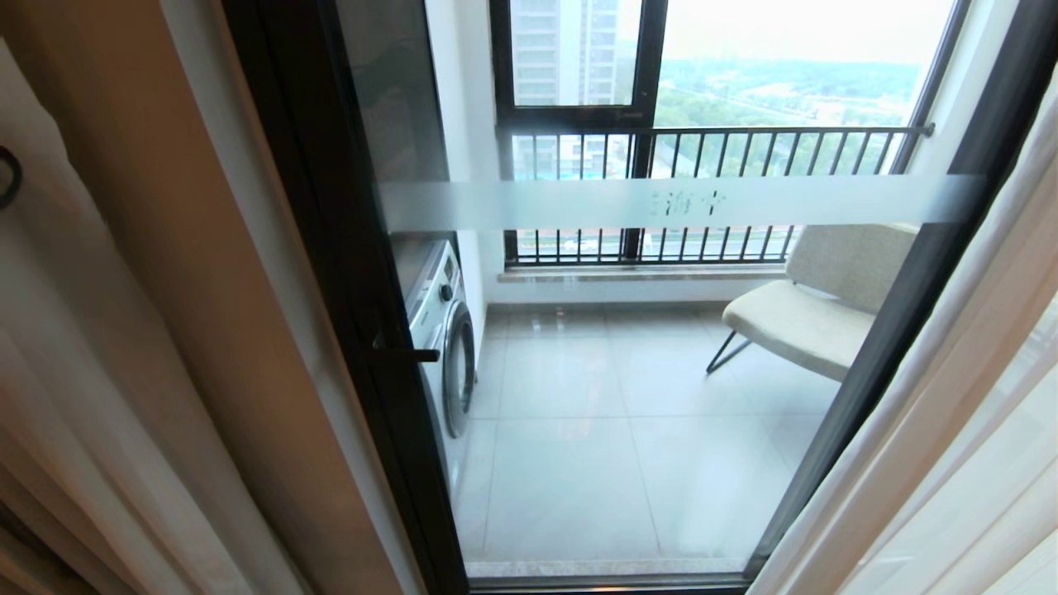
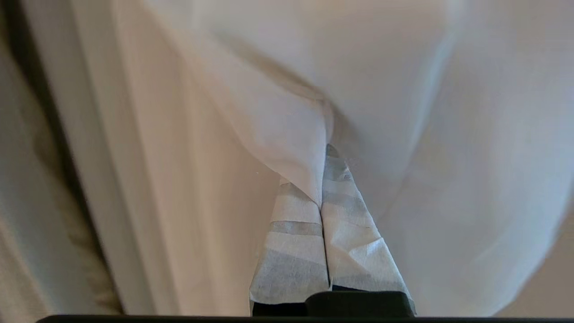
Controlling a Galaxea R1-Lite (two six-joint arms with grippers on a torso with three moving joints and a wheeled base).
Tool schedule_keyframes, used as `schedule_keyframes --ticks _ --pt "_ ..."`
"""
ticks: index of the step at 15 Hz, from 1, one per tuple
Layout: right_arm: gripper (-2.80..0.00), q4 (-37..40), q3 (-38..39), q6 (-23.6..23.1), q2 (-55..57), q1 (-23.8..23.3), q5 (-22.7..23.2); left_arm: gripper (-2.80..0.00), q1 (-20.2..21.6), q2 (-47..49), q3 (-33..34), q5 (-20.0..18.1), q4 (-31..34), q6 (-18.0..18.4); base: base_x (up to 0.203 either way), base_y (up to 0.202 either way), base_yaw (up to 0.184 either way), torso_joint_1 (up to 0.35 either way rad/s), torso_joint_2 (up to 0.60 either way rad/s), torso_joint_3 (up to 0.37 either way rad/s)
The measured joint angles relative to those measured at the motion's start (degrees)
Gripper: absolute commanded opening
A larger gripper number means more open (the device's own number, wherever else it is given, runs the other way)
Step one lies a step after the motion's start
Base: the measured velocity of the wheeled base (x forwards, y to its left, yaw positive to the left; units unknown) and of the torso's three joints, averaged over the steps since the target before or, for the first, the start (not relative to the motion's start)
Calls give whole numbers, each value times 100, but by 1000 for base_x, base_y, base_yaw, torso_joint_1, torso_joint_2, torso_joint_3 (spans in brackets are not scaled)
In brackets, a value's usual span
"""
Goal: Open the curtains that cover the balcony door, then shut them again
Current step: Close the inner curtains on both sides
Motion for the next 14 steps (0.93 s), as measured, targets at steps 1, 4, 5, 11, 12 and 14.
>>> schedule_keyframes --ticks 1,4,5,11,12,14 --pt "-280 2 0 1 0 0 0 -280 -110 -89 39 0 0 1 0 0 0 0 0 0" --pt "-280 2 0 -1 0 0 0 -280 -431 -323 107 2 11 1 0 0 0 0 0 0" --pt "-280 0 0 1 0 0 0 -280 -547 -394 122 0 8 1 0 0 0 0 0 0" --pt "-280 0 0 0 0 0 0 -280 -1191 -773 328 -4 34 1 0 0 0 0 0 0" --pt "-280 0 0 1 0 0 2 -280 -1288 -829 361 -3 39 1 0 0 0 0 0 0" --pt "-280 0 0 -1 0 0 0 -280 -1514 -935 415 -2 45 1 0 0 0 0 0 0"
